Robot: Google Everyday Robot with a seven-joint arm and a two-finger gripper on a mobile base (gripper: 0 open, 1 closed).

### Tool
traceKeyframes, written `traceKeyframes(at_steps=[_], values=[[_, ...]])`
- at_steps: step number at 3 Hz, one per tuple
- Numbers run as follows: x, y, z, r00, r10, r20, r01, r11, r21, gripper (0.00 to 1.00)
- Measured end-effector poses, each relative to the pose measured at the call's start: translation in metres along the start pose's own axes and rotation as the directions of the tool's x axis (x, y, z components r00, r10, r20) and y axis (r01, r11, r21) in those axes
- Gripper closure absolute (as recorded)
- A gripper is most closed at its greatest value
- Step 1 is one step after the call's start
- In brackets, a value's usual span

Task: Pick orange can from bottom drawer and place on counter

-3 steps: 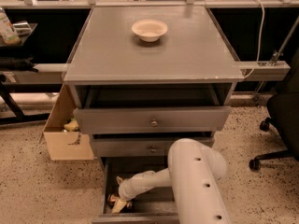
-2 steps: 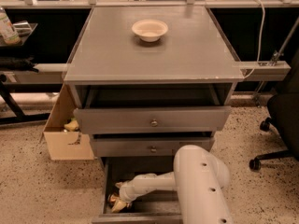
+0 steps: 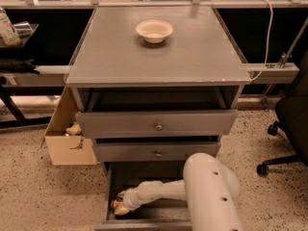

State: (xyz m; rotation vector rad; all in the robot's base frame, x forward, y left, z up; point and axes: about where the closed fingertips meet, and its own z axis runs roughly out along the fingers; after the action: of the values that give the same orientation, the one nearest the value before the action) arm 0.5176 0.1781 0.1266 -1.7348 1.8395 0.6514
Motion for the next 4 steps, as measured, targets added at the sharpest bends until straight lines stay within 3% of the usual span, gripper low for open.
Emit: traceKeyframes(at_steps=[1, 2, 3, 4], values=[[-0.015, 0.006, -0.033, 0.993, -0.054, 0.103, 0.05, 0.9978, 0.044, 1.0], [-0.038, 0.024, -0.063, 0.968, -0.087, 0.234, 0.075, 0.9953, 0.061, 1.0], [-0.029, 0.01, -0.098, 0.954, -0.136, 0.267, 0.102, 0.985, 0.14, 1.0], [-0.029, 0.01, -0.098, 0.954, -0.136, 0.267, 0.102, 0.985, 0.14, 1.0]])
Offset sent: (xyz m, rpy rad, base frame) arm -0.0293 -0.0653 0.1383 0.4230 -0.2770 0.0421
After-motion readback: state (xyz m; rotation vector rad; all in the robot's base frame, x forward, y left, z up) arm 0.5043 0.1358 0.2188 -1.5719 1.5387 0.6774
